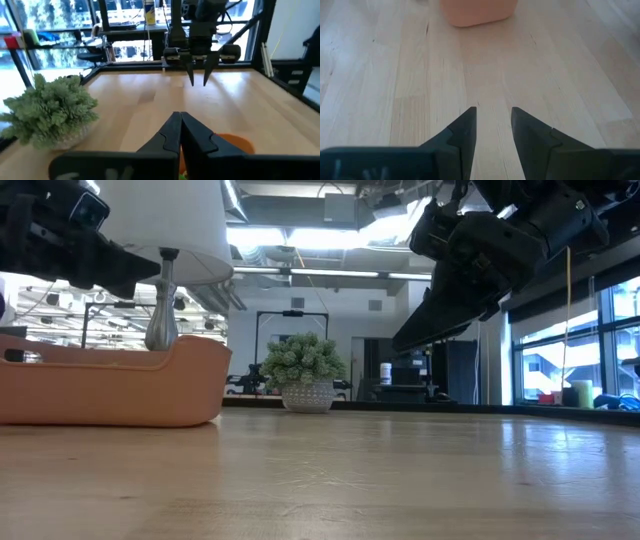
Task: Pick and place rubber bands into bin
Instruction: Return to Home Position
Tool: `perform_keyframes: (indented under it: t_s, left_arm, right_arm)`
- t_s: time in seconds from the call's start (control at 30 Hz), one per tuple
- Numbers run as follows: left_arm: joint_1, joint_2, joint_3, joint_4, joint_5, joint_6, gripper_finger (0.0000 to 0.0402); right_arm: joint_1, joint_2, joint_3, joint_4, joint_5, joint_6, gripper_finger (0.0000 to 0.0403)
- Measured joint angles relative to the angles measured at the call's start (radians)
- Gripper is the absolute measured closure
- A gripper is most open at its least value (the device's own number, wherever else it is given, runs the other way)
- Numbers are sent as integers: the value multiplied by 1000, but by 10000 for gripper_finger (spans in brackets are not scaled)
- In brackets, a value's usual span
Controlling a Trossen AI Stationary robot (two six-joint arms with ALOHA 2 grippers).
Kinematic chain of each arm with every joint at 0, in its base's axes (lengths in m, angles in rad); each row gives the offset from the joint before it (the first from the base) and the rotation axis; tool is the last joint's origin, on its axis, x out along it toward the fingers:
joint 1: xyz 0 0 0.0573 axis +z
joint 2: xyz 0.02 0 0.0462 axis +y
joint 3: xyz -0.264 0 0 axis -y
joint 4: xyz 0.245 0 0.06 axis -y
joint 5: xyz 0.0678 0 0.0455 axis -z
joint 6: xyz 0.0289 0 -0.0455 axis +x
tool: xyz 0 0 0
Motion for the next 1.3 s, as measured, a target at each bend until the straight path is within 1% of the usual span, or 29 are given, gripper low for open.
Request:
perform_keyframes:
  t_s: [0.1,0.17,0.53,0.77,0.97,1.1,1.2,1.3]
  left_arm:
    - [0,0,0,0,-1,-65,395]
    - [0,0,0,0,-1,-79,394]
    - [0,0,0,0,-2,-78,398]
    - [0,0,0,0,-2,-37,398]
    - [-2,8,0,0,1,-87,398]
    - [-2,8,0,0,-1,-87,397]
    - [-2,8,0,0,-2,-87,394]
    - [-2,8,0,0,-2,-87,394]
  right_arm:
    - [0,0,0,0,0,0,276]
    - [0,0,0,0,0,0,276]
    - [0,0,0,1,0,-4,276]
    - [0,0,0,2,0,0,276]
    - [0,0,0,1,0,-2,276]
    - [0,0,0,3,0,0,277]
    - [0,0,0,3,0,-2,295]
    - [0,-1,0,0,-13,-28,342]
